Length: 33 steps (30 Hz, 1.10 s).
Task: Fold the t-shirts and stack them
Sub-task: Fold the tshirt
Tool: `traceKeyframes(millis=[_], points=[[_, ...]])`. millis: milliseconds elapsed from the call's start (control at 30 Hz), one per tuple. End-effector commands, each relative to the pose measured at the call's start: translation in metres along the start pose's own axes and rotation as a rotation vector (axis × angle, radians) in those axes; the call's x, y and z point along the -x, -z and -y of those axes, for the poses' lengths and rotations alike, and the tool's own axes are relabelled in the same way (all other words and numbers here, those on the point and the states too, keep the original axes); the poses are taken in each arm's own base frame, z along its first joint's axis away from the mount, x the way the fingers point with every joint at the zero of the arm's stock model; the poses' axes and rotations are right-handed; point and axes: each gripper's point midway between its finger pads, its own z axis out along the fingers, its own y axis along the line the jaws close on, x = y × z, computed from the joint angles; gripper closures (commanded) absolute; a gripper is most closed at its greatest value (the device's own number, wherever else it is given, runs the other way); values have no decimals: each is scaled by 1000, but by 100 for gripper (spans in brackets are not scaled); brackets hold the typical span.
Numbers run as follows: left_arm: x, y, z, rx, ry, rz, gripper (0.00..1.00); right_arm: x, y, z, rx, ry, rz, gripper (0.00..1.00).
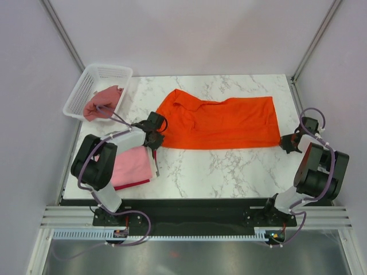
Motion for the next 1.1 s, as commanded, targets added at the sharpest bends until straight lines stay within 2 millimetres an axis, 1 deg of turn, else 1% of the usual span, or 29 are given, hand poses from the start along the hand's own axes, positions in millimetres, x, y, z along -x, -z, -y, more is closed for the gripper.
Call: traceKeyframes(millis=[0,33,167,233,267,400,467,500,533,567,600,633,667,700,733,767,800,833,900,933,1000,1033,1067], points=[[5,11,12,-72,12,37,98,26,4,2,8,3,87,100],[3,12,14,-89,8,35,98,29,5,3,8,-3,94,100],[-11,11,8,-87,-2,-12,98,38,12,6,8,-16,132,100],[-19,13,8,-95,-4,-18,96,41,14,8,4,-24,144,100],[-21,12,5,-92,-6,-10,90,42,15,9,6,-27,148,100],[-26,15,7,-114,-26,-16,79,45,18,13,2,-36,166,100],[-23,22,12,-140,-50,-5,78,49,23,13,7,-30,180,97],[-21,26,13,-151,-56,2,74,51,25,12,11,-28,190,94],[-19,30,14,-161,-69,10,70,53,29,11,20,-23,203,85],[-15,38,16,-182,-70,25,56,57,32,10,21,-15,221,78],[-13,41,14,-180,-83,29,46,58,35,10,25,-10,231,70],[-11,45,14,-183,-88,33,36,60,38,9,28,-6,243,54],[-8,51,16,-194,-96,41,16,65,44,7,36,2,267,48],[-4,61,17,-209,-120,53,1,68,48,5,44,7,282,45],[1,68,20,-223,-127,67,0,72,57,-2,68,18,306,44],[7,73,22,-232,-139,93,0,74,60,-4,70,35,320,44],[14,84,27,-261,-181,119,0,76,64,-8,82,50,330,44],[23,93,36,-285,-202,147,0,77,72,-20,110,70,342,44],[35,101,44,-300,-257,187,1,75,77,-33,146,113,344,46],[43,110,57,-325,-256,207,1,71,81,-48,182,136,337,47],[54,112,69,-339,-277,216,2,66,82,-69,246,161,312,49],[59,113,86,-355,-277,217,3,61,79,-81,263,172,295,49],[63,112,95,-360,-275,223,4,60,77,-89,276,173,284,50]])
